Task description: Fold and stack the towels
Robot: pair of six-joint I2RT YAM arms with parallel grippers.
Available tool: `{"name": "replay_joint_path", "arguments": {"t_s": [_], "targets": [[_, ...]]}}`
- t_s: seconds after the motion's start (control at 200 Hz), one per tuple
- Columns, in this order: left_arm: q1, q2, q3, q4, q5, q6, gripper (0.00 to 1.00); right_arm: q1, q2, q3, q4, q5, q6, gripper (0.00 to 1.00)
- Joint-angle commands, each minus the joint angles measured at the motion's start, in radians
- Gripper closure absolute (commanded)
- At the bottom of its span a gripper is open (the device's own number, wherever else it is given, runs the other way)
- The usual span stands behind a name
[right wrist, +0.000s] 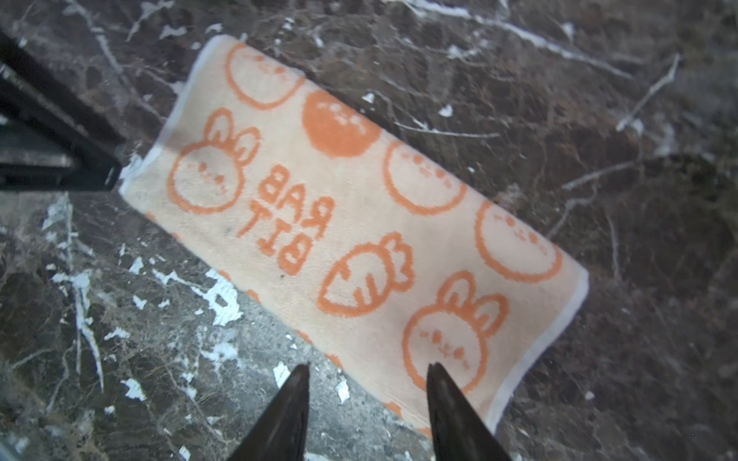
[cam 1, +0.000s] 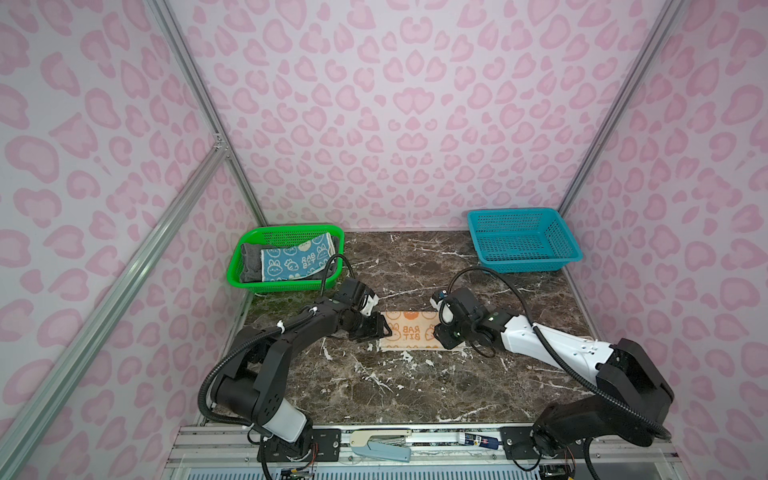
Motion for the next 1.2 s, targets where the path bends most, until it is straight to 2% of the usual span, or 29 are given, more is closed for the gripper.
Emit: {"name": "replay_joint_path", "arguments": {"t_s": [0.0,0.115,0.265,0.515,0.71,0.82,0.97,1.065,1.195], "targets": [[0.006,-0.052,0.030,-0.024,-0.044,-0.015,0.38,0.082,0.031,0.025,0.025,0.113,-0.178,0.38],[0.030,-0.105,0.036,-0.038,-0.082,-0.036,0.29,0.165,0.116,0.085,0.019,0.175,-0.245,0.30],[0.099,-0.213,-0.014,-0.022,-0.142,-0.074,0.16,0.204,0.219,0.115,0.076,0.164,-0.286,0.23],[0.212,-0.345,-0.111,-0.022,-0.171,-0.112,0.09,0.202,0.376,0.192,0.090,0.131,-0.292,0.27],[0.238,-0.345,-0.150,-0.007,-0.134,-0.126,0.08,0.197,0.455,0.232,0.050,0.147,-0.273,0.41],[0.239,-0.313,-0.150,-0.003,-0.113,-0.122,0.08,0.184,0.462,0.215,0.072,0.124,-0.266,0.58],[0.238,-0.260,-0.160,0.045,-0.054,-0.162,0.08,0.148,0.419,0.159,0.183,0.017,-0.240,0.84],[0.234,-0.241,-0.192,0.131,0.001,-0.220,0.08,0.114,0.378,0.116,0.281,-0.077,-0.213,0.93],[0.216,-0.212,-0.228,0.241,0.049,-0.298,0.08,0.097,0.345,0.090,0.360,-0.133,-0.195,1.00]]}}
